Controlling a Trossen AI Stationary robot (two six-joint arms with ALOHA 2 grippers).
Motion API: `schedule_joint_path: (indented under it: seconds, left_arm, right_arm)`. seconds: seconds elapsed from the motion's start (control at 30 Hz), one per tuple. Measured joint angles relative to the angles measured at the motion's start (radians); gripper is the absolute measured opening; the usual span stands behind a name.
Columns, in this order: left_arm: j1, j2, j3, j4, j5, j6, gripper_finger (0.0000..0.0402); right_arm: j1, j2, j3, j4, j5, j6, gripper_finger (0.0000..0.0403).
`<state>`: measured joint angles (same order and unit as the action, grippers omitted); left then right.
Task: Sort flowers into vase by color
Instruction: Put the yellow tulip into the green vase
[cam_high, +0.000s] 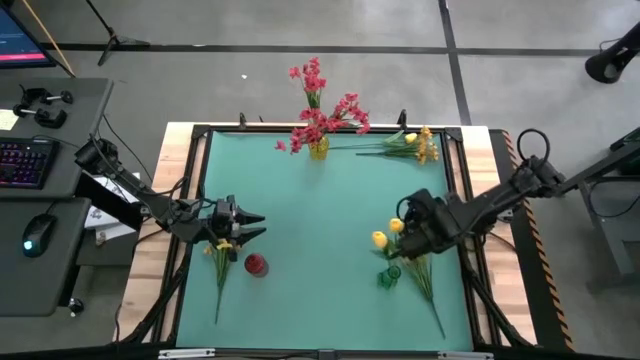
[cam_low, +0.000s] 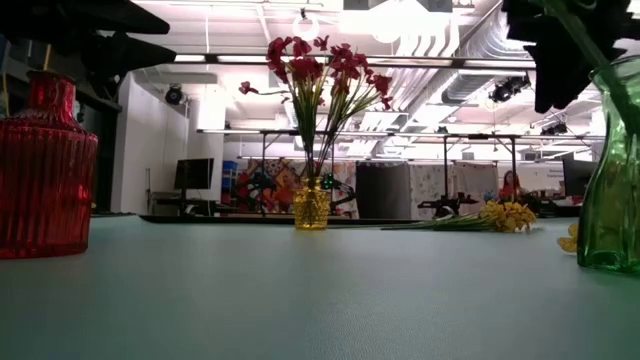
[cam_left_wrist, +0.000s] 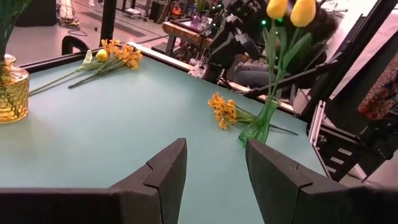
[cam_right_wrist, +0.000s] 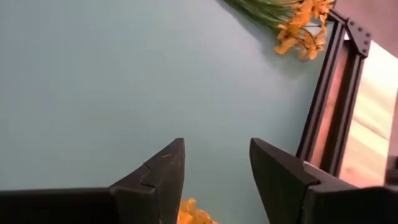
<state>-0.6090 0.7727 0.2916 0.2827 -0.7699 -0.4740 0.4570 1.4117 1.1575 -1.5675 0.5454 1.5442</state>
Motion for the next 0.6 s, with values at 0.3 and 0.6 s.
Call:
schedule_joint_path:
  seconds: [0.3, 0.6]
  left_arm:
    - [0.000, 0.000, 0.000, 0.000, 0.001, 0.006, 0.0152]
    - [0.000, 0.000, 0.000, 0.000, 0.001, 0.006, 0.0152]
  right_arm:
    - [-0.006, -0.014, 0.078, -0.002, -0.004, -0.125, 0.0170]
    - [0.052, -0.067, 0.257, -0.003, -0.148, -0.289, 0.0170]
